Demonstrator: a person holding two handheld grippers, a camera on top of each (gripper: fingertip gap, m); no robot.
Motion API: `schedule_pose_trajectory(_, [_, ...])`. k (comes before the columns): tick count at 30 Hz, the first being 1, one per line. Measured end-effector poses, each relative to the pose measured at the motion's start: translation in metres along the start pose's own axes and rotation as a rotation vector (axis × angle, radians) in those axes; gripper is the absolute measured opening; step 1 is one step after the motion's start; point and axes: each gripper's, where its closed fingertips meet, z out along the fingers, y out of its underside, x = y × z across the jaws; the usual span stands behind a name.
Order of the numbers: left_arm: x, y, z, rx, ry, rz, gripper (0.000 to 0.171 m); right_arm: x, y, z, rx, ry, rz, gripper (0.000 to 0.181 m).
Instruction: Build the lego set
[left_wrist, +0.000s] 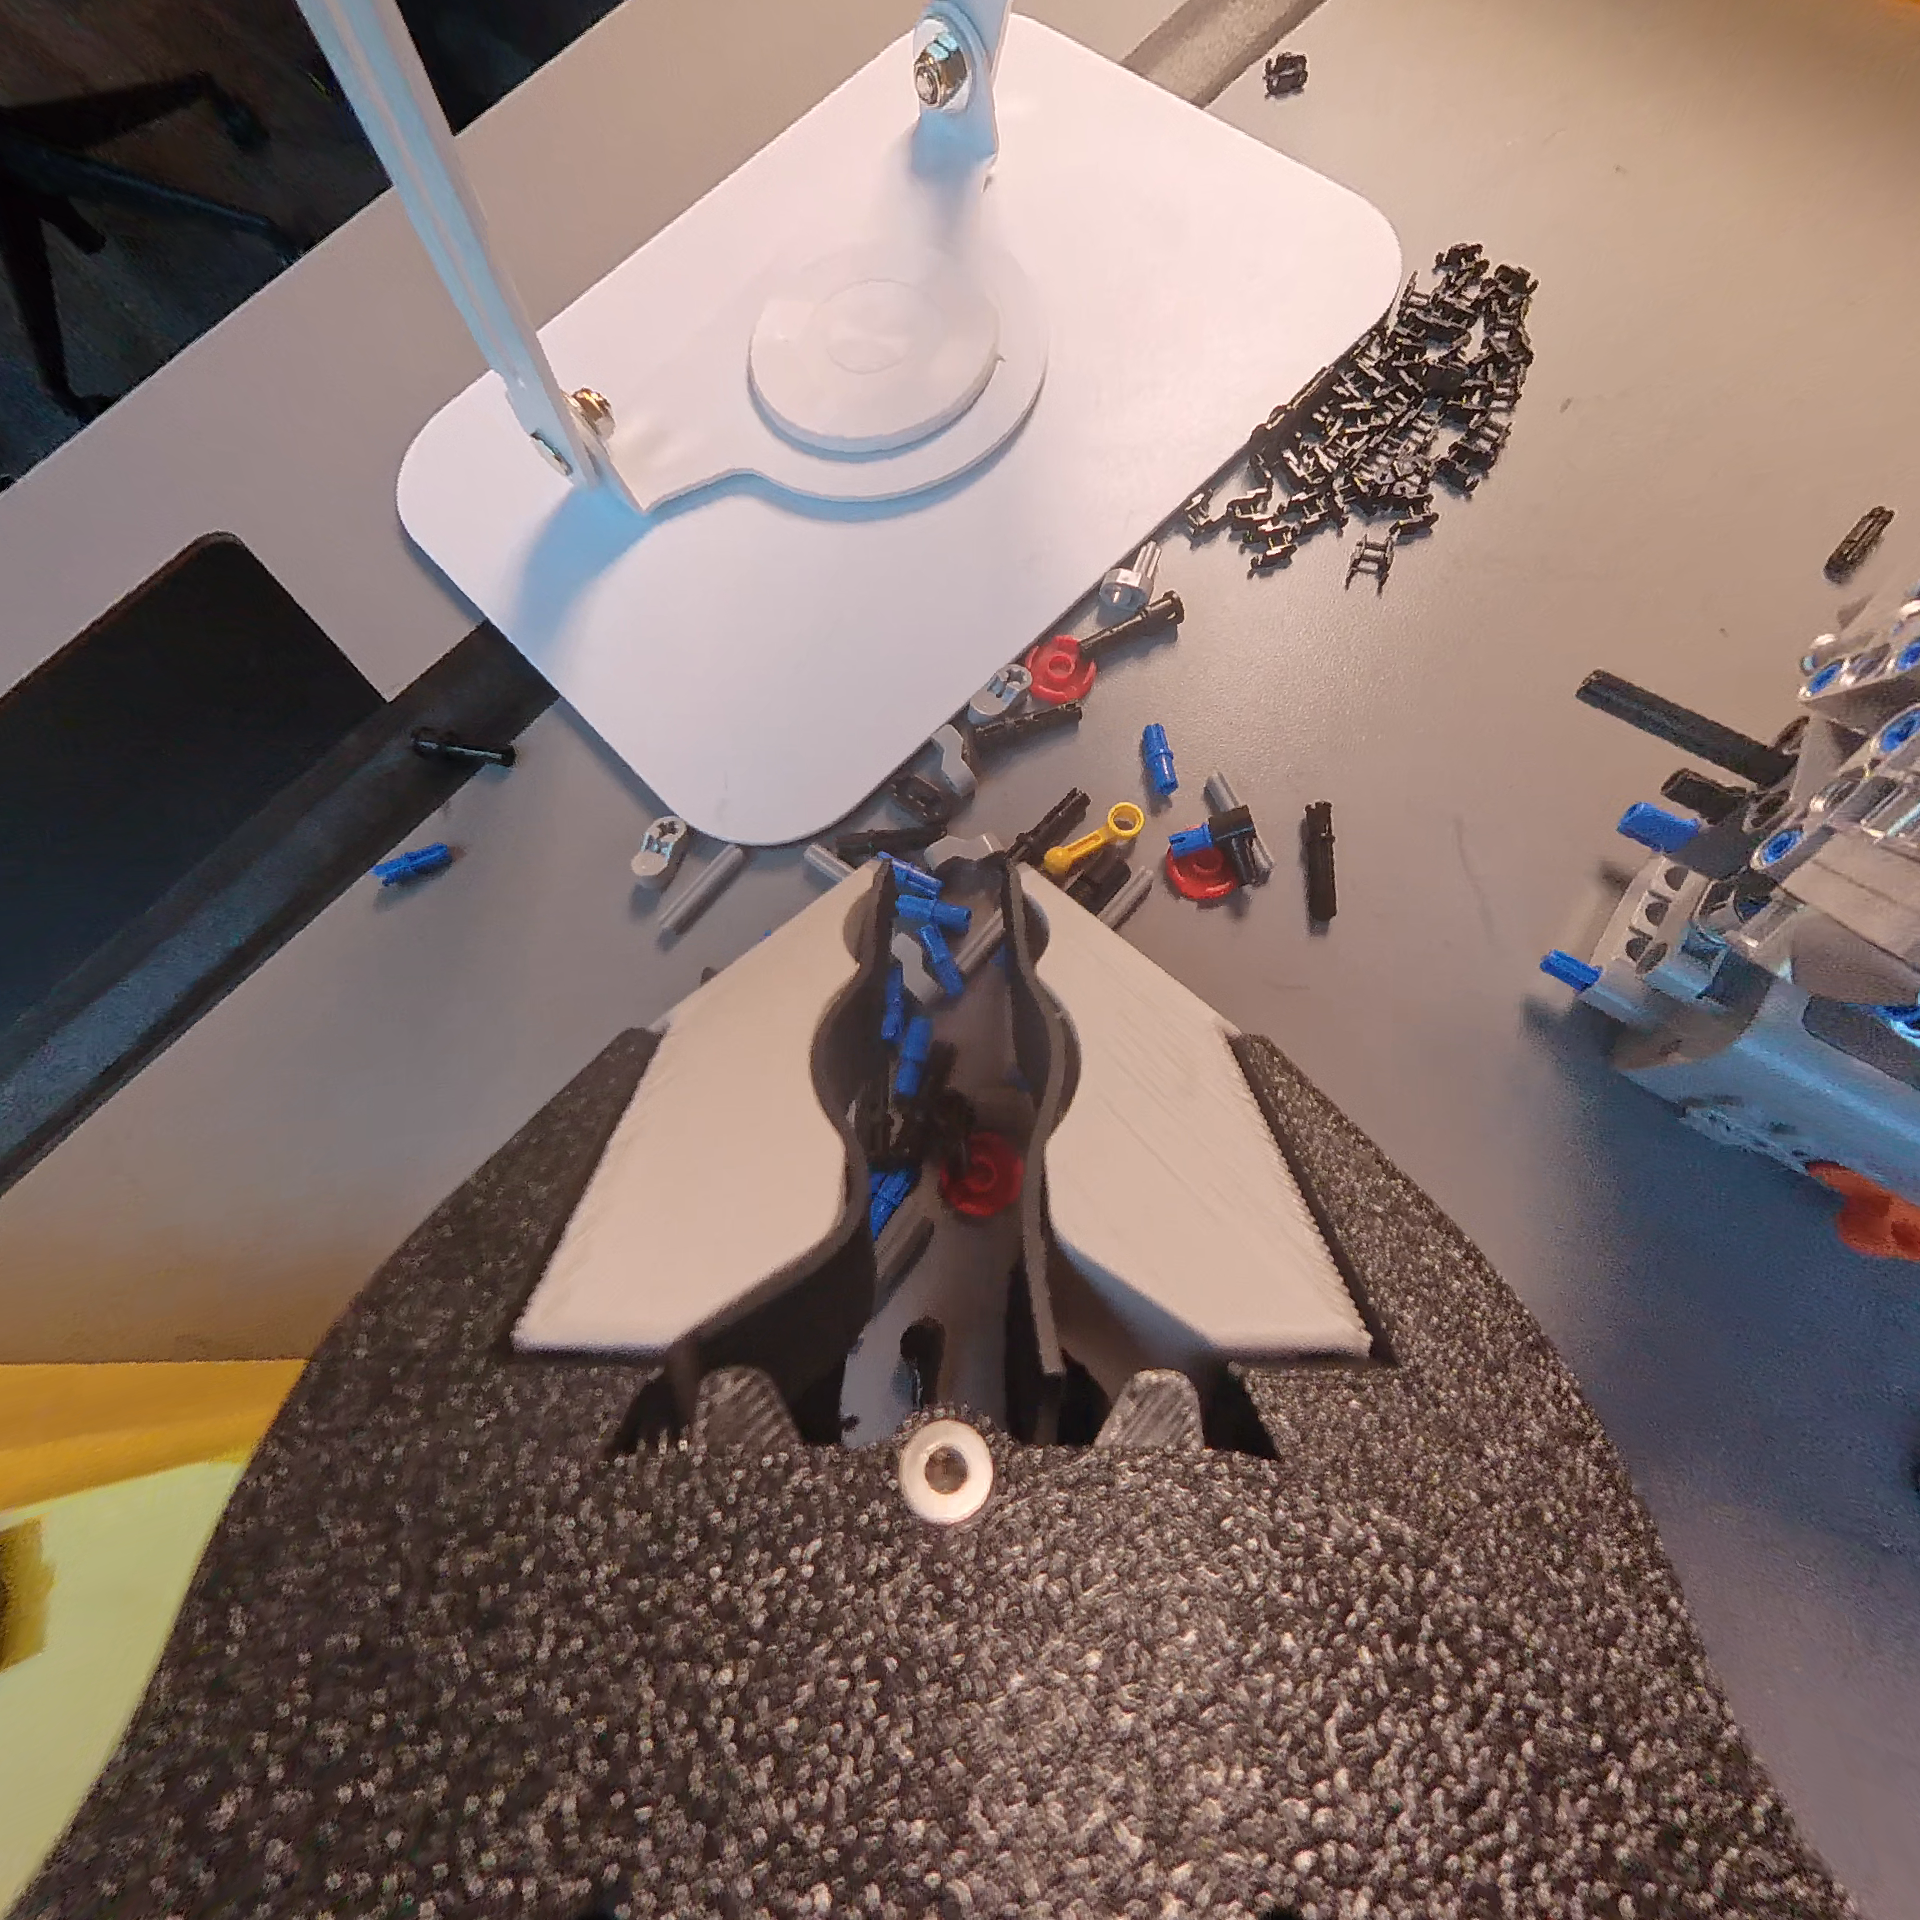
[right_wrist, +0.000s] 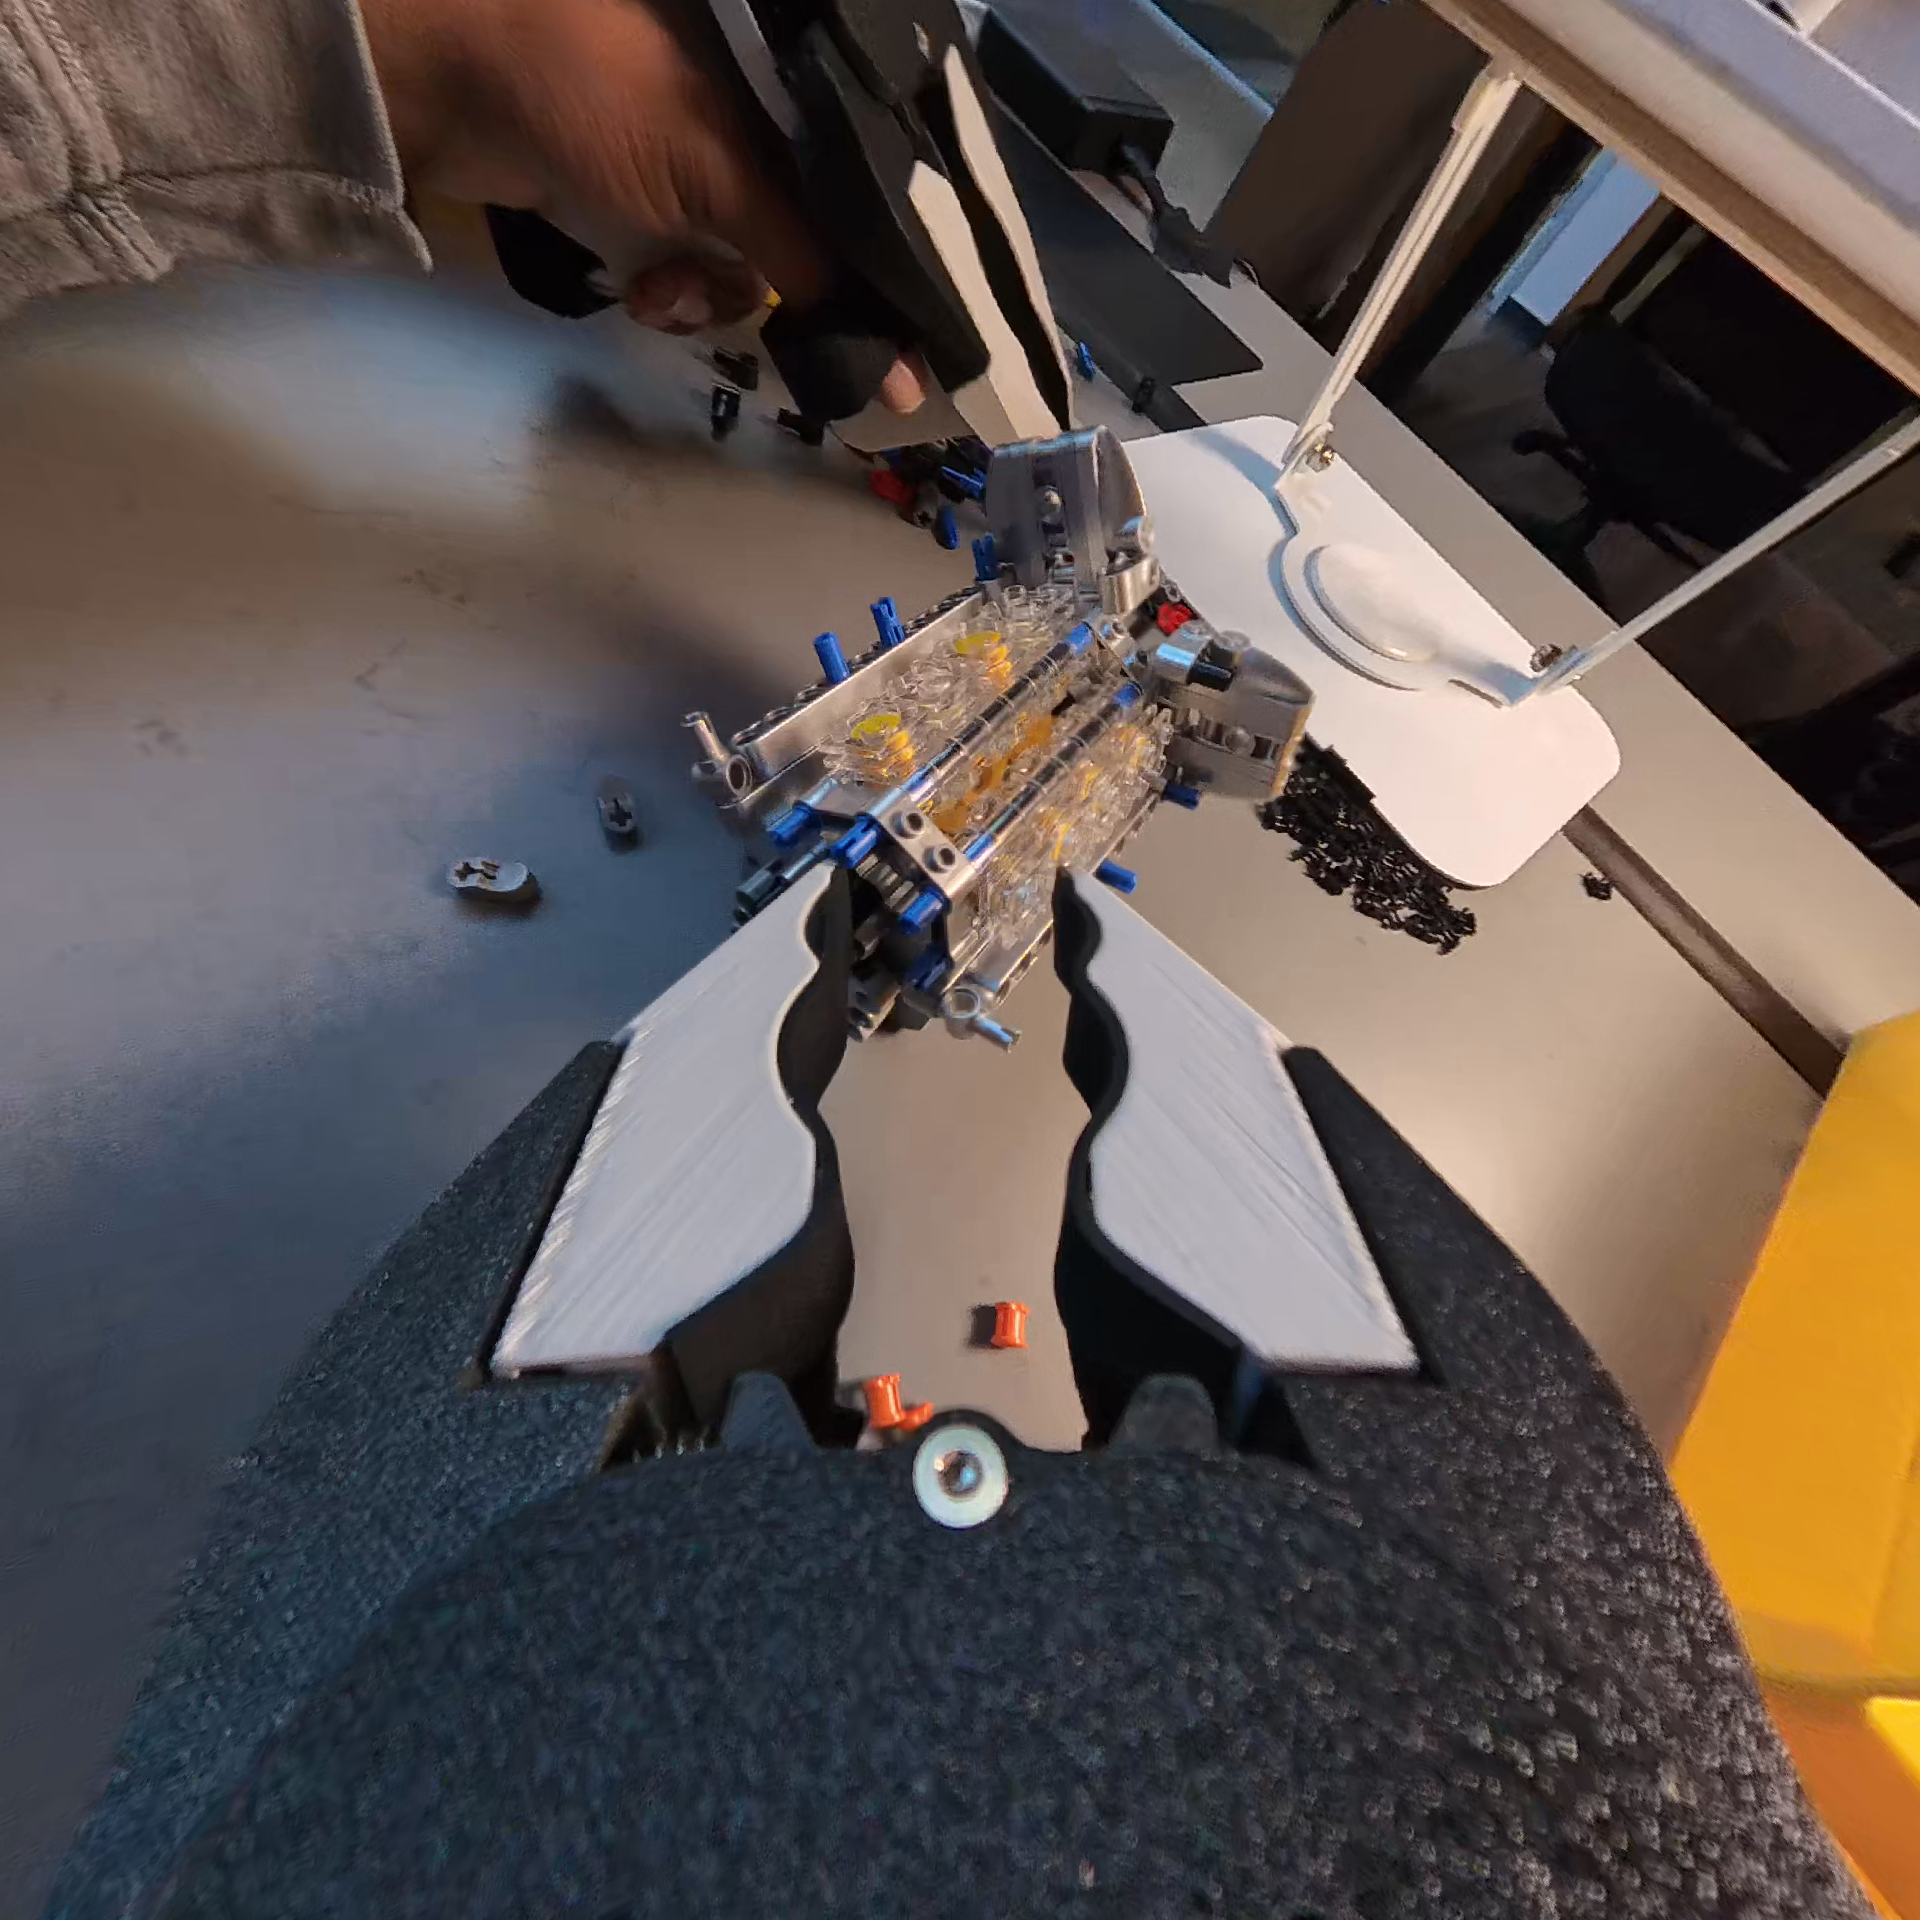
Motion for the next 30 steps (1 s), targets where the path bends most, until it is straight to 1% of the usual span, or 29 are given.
schedule_pose_trajectory(2, [0.000, 0.002, -0.001, 0.001, -0.001, 0.002, 0.019, 0.006, 0.004, -0.003, -0.018, 0.025, 0.009, 0.033])
schedule_pose_trajectory(7, [-0.001, 0.003, -0.002, 0.001, -0.009, 0.021, 0.019, 0.020, 0.012, -0.006, -0.045, 0.043, 0.071, 0.032])
schedule_pose_trajectory(13, [0.003, 0.000, -0.003, 0.016, -0.005, 0.039, 0.018, 0.042, 0.021, -0.008, -0.078, 0.113, 0.121, 0.032])
schedule_pose_trajectory(15, [0.011, -0.005, -0.005, 0.031, 0.019, 0.049, 0.018, 0.042, 0.021, -0.008, -0.082, 0.114, 0.132, 0.033])
schedule_pose_trajectory(16, [0.018, -0.010, -0.008, 0.050, 0.048, 0.052, 0.018, 0.038, 0.019, -0.008, -0.075, 0.093, 0.127, 0.033])
schedule_pose_trajectory(19, [0.046, -0.030, -0.021, 0.124, 0.176, 0.042, 0.019, 0.007, 0.004, -0.012, -0.013, -0.113, 0.130, 0.050])
schedule_pose_trajectory(20, [0.054, -0.035, -0.025, 0.140, 0.217, 0.040, 0.019, 0.007, -0.001, -0.016, 0.009, -0.151, 0.152, 0.058])
schedule_pose_trajectory(21, [0.060, -0.039, -0.030, 0.153, 0.247, 0.040, 0.020, 0.017, -0.004, -0.021, 0.029, -0.145, 0.171, 0.059])
schedule_pose_trajectory(22, [0.064, -0.042, -0.034, 0.168, 0.267, 0.041, 0.020, 0.033, -0.006, -0.025, 0.045, -0.123, 0.189, 0.057])
schedule_pose_trajectory(24, [0.072, -0.048, -0.044, 0.187, 0.323, 0.035, 0.021, 0.059, -0.001, -0.029, 0.039, -0.112, 0.236, 0.044])
schedule_pose_trajectory(26, [0.087, -0.050, -0.054, 0.189, 0.441, 0.009, 0.024, 0.072, 0.021, -0.019, -0.076, -0.144, 0.270, 0.040])
schedule_pose_trajectory(28, [0.107, -0.049, -0.065, 0.176, 0.595, -0.036, 0.031, 0.074, 0.049, -0.004, -0.227, -0.180, 0.231, 0.037])
schedule_pose_trajectory(30, [0.124, -0.043, -0.070, 0.138, 0.685, -0.045, 0.046, 0.072, 0.065, 0.012, -0.310, -0.193, 0.168, 0.033])
